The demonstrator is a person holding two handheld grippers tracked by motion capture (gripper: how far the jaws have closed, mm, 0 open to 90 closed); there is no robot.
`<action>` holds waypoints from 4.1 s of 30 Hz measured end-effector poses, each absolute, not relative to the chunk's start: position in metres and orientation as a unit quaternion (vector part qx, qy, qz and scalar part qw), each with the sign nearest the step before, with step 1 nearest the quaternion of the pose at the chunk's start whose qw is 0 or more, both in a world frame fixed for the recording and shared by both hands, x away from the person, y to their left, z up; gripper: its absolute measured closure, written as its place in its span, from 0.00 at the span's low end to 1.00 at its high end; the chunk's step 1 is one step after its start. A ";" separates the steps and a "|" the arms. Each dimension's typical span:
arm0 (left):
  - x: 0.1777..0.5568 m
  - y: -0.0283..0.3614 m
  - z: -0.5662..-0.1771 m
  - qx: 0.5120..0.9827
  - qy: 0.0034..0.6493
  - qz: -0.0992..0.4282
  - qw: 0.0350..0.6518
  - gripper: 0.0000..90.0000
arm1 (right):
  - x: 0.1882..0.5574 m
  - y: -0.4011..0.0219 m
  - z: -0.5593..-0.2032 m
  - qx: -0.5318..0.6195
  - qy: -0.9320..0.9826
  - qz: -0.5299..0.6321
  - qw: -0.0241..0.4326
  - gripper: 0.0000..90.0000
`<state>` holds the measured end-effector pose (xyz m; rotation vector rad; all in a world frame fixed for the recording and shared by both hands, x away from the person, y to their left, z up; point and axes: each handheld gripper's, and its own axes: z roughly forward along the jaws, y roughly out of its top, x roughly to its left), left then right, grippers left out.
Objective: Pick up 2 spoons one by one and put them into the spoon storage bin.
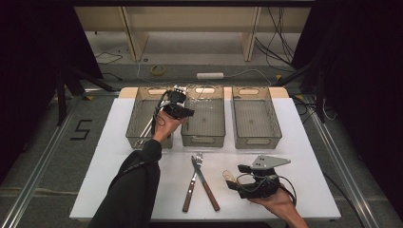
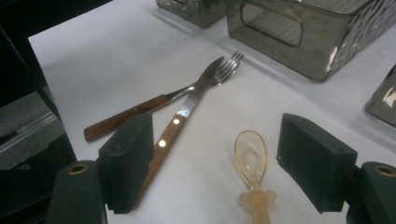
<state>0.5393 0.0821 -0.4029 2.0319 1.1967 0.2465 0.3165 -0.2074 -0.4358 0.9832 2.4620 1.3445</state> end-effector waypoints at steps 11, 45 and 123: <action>0.536 0.081 -0.396 0.793 0.467 0.079 0.384 0.71 | 0.317 -0.208 -0.436 0.330 0.825 0.451 0.085 0.31; 0.430 0.157 -0.394 0.787 0.415 0.077 0.449 0.26 | 0.323 -0.215 -0.437 0.353 0.824 0.435 0.089 0.31; 0.323 0.176 -0.426 0.790 0.356 0.143 0.479 0.23 | 0.334 -0.207 -0.464 0.343 0.916 0.196 0.069 0.85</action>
